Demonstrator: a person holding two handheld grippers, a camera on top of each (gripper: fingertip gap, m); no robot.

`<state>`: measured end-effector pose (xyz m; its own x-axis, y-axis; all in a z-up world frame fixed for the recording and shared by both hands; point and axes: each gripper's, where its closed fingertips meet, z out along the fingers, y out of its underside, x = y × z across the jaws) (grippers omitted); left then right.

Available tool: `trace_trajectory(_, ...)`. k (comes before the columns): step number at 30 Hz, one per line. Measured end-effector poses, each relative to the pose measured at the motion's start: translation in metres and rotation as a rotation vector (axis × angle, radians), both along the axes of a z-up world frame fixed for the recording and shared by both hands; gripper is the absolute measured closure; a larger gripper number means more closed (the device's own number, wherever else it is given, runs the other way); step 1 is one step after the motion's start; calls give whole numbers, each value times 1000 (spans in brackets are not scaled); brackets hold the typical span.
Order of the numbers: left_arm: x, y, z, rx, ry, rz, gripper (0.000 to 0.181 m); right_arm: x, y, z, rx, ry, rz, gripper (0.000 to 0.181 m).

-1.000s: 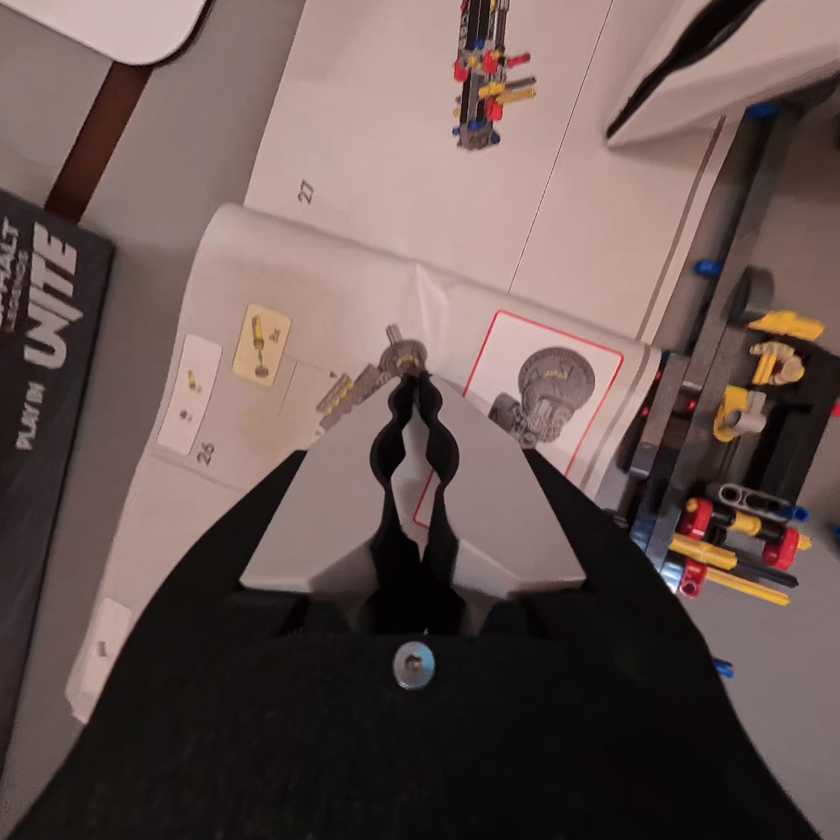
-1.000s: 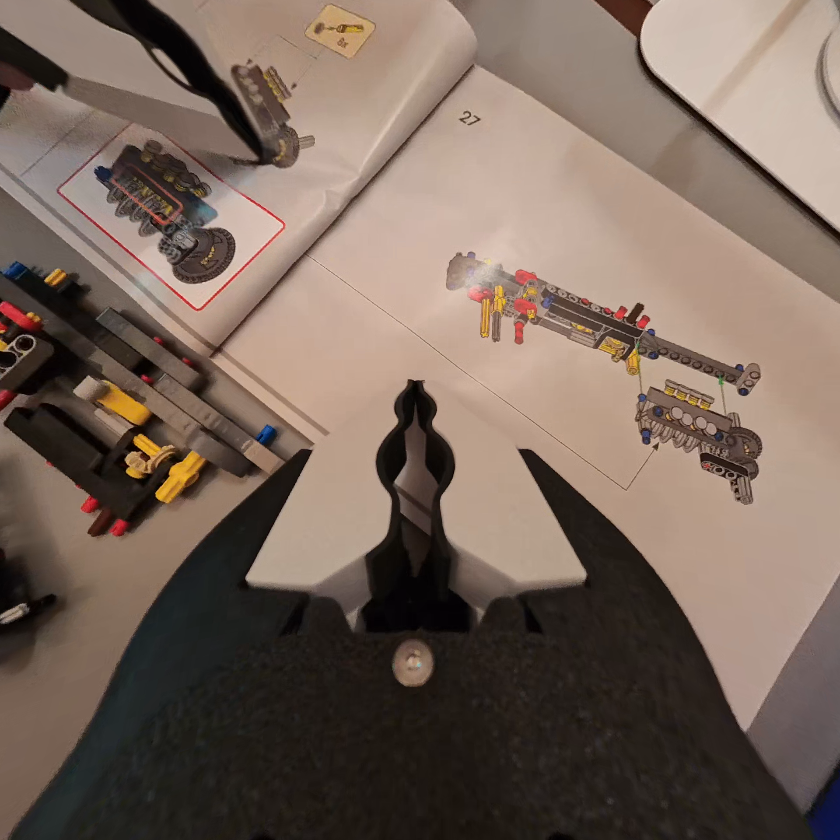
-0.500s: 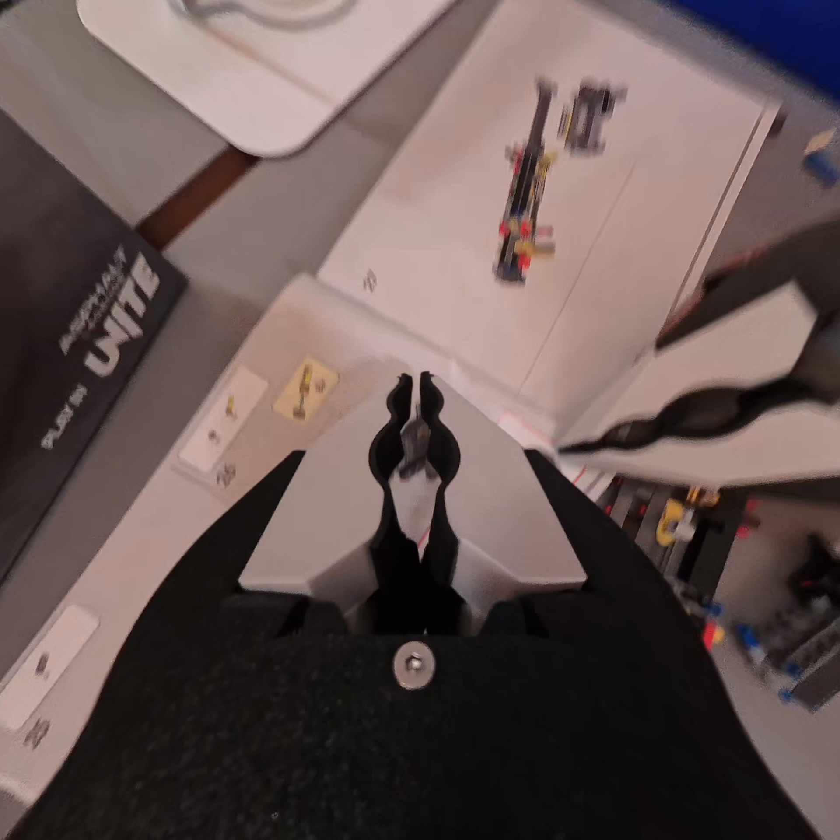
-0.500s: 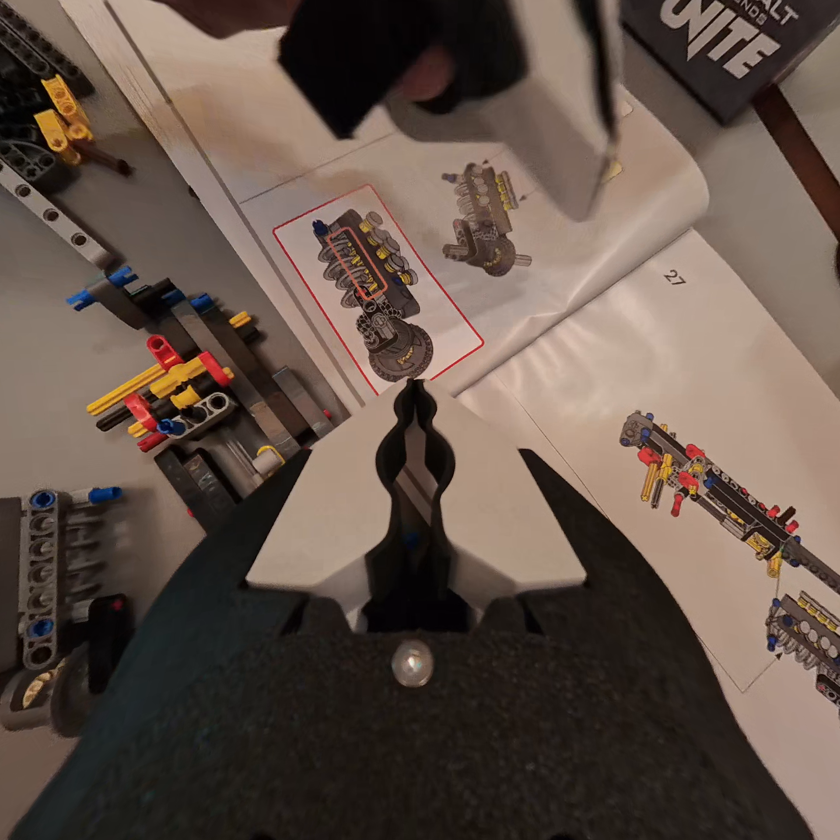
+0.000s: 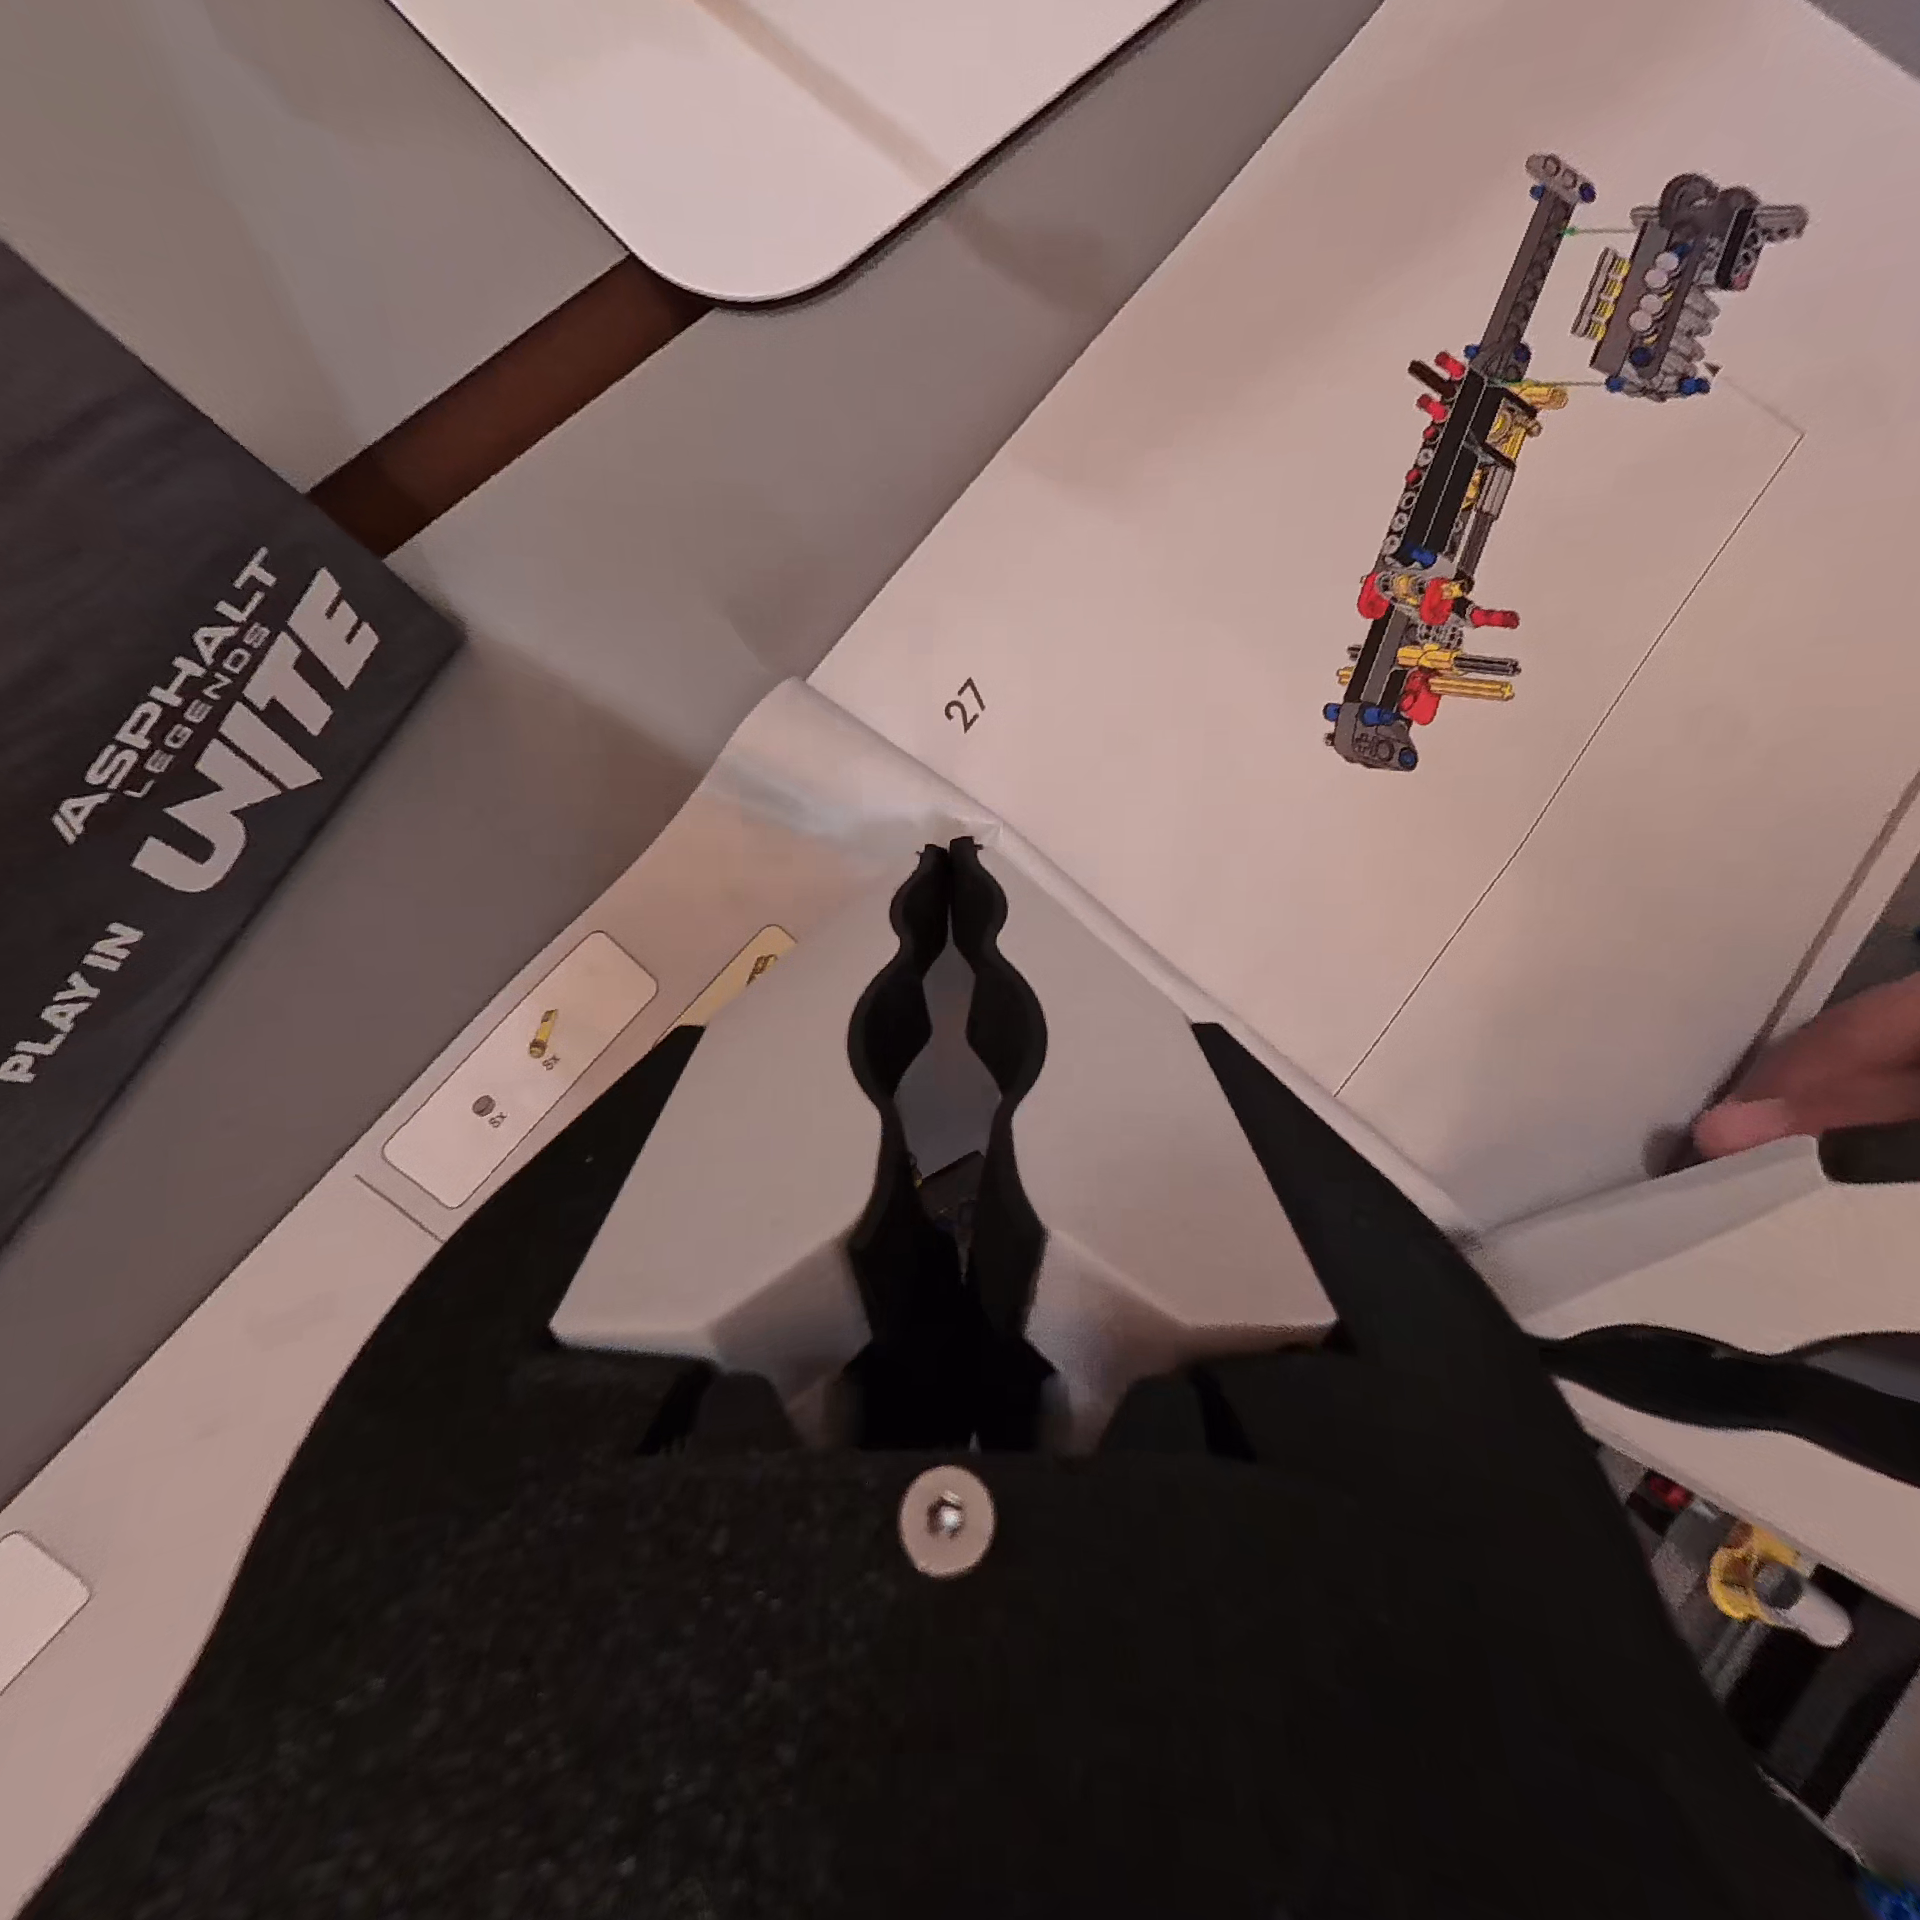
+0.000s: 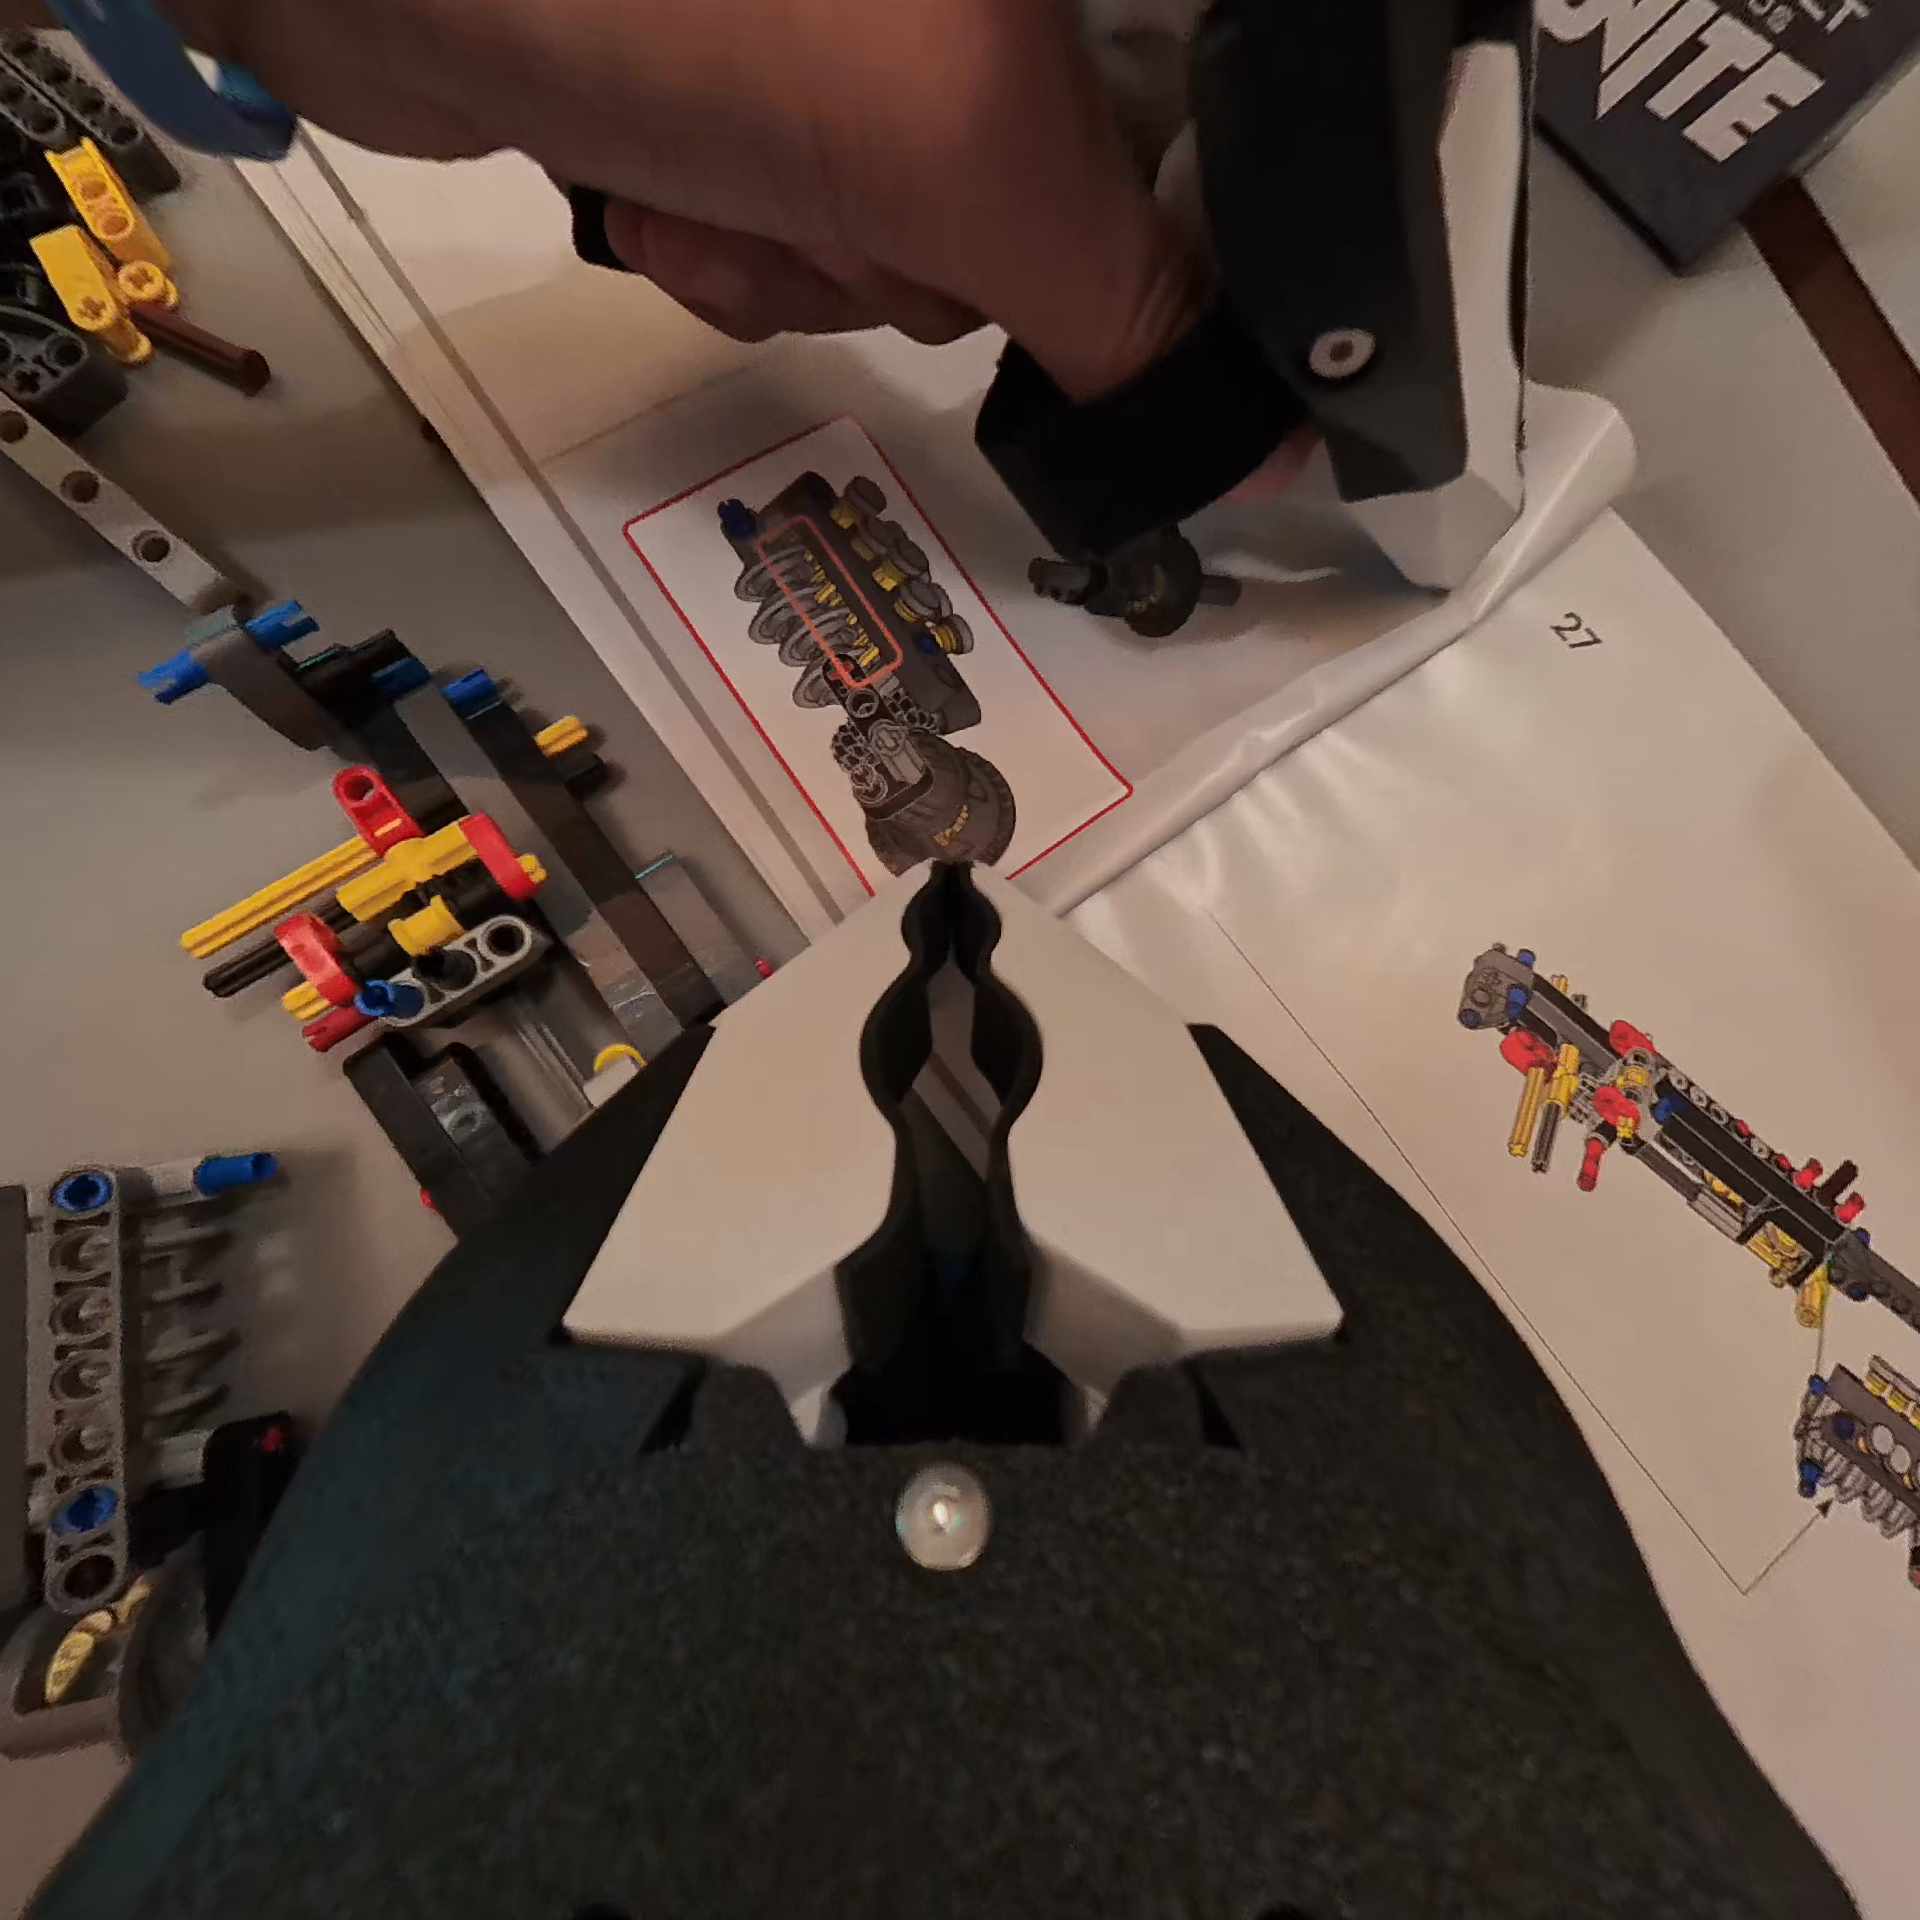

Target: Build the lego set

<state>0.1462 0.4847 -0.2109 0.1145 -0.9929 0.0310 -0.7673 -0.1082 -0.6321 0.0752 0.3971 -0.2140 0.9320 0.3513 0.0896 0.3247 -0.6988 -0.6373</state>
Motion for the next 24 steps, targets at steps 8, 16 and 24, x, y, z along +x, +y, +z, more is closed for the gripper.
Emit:
trace_trajectory(8, -15, -2, 31, 1, -109, 61, 174, 1, -2, 21, 46, 114, -47, 181)
trace_trajectory(16, -208, 50, 93, 88, -517, 378, 159, 17, -34, 86, 448, 421, -275, 165)
trace_trajectory(24, -242, 73, 69, 37, -426, 494, 153, 21, -30, 86, 439, 471, -308, 153)
